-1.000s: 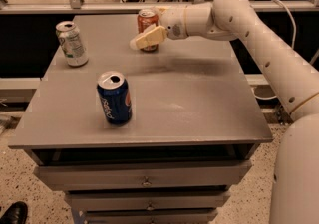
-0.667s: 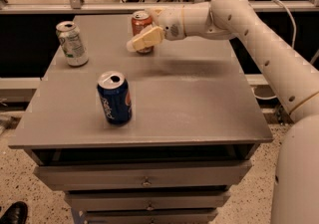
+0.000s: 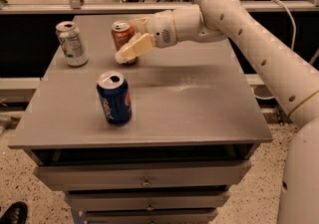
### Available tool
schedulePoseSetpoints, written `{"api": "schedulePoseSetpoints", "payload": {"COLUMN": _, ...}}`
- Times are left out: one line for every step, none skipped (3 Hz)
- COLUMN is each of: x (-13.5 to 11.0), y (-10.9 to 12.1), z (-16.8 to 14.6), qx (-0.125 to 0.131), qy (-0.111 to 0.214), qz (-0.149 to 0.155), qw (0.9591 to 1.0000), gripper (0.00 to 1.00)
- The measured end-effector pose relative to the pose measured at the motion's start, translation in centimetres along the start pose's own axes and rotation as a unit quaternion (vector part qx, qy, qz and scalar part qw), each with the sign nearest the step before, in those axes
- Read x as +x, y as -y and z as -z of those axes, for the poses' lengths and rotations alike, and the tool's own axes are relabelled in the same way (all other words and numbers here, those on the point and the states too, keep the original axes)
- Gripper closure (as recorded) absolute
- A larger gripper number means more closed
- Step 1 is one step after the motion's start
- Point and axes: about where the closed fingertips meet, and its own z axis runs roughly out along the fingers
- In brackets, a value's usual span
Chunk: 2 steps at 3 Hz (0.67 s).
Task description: Knock coke can over
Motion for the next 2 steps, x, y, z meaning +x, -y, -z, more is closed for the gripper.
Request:
{"api": "schedulePoseSetpoints", "payload": {"x": -1.1, "y": -2.0, "z": -0.7, "qx": -0.03, "qy": 0.005, "qz": 0.007, "qw": 0.9995, "gripper": 0.0}}
{"api": "schedulePoseSetpoints", "payload": {"x": -2.5, "y": -3.1, "z": -1.3, "qx": -0.052, "qy": 0.014, "qz": 0.02, "qw": 0.9984, "gripper": 0.0}}
